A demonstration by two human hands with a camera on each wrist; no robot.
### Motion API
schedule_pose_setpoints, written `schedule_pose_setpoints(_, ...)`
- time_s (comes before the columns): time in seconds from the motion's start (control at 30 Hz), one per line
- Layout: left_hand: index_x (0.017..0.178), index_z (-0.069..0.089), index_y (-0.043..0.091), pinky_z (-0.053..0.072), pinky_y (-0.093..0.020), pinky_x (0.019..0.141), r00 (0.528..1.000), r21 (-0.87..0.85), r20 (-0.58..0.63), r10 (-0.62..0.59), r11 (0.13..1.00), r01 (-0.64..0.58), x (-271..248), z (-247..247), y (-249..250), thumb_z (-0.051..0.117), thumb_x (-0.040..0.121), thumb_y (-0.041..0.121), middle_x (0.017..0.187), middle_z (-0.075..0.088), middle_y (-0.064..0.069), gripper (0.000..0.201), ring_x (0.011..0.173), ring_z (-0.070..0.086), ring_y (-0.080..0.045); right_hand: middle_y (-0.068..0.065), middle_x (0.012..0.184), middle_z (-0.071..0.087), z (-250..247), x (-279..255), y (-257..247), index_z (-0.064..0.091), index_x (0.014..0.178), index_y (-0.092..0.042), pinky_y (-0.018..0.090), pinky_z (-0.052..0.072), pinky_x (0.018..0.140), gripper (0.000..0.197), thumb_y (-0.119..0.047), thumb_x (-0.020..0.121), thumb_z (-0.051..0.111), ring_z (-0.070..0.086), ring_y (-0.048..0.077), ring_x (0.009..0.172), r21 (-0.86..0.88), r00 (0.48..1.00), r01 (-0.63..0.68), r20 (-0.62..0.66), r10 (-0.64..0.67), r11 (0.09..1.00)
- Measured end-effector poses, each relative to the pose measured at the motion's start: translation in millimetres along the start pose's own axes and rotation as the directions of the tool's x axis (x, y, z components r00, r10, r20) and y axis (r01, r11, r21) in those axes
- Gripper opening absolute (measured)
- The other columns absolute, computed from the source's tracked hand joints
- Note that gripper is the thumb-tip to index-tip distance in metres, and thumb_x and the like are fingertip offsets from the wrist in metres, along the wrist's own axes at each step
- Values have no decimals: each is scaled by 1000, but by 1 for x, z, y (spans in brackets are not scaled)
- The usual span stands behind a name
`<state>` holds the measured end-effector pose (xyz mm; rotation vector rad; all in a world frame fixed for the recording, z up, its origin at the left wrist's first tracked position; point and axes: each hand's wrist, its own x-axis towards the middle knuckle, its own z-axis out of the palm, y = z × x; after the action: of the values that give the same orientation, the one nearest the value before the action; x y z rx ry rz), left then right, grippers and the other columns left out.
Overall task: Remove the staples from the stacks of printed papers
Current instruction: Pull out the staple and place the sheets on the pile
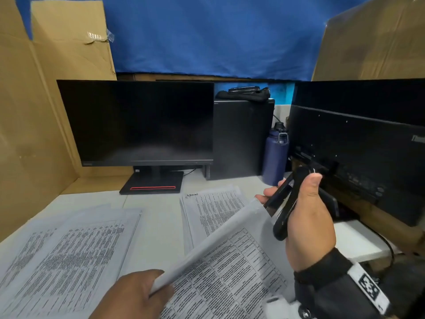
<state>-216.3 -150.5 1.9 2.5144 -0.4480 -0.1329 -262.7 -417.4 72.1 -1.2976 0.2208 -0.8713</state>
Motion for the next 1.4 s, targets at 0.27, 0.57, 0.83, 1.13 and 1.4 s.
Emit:
schedule_pose_setpoints(0.27,76,55,62,48,-17,67,999,-19,28,-23,1000,24,-4,7,11,65,89,54,70,65,5,19,72,65,-2,5,79,76,3,-6,8,70,78,-30,49,56,88,82,-98,68,26,76,24,82,-108,996,84,19,-82,991)
schedule_pose_setpoints(0.57,72,58,43,44,-15,69,1000,4,23,19,1000,-19,-11,13,17,56,94,54,77,64,7,25,80,63,-1,13,71,68,-6,-4,18,62,81,-8,51,58,67,104,-103,63,23,69,30,67,-319,988,146,-9,-157,936)
schedule_pose_setpoints(0.83,77,51,42,40,-10,62,997,71,75,-34,997,29,-8,16,26,50,100,52,85,63,7,26,84,60,-3,11,78,68,-8,8,6,58,93,-8,32,52,66,70,-76,85,45,66,24,69,-352,986,158,106,-128,923)
schedule_pose_setpoints(1.13,92,76,7,60,-49,84,961,-640,62,-268,728,245,31,9,-23,83,78,30,79,80,-11,28,78,78,-28,19,81,67,-105,90,49,63,88,-6,40,45,72,14,-18,85,70,60,30,72,-743,929,-314,-111,353,591)
schedule_pose_setpoints(1.4,114,66,0,58,-58,94,941,-758,237,-241,560,334,96,26,28,63,94,0,104,78,-22,20,98,75,-41,12,76,72,-143,96,91,73,79,-12,37,54,76,28,-38,87,68,68,29,74,-915,893,-310,-186,411,259)
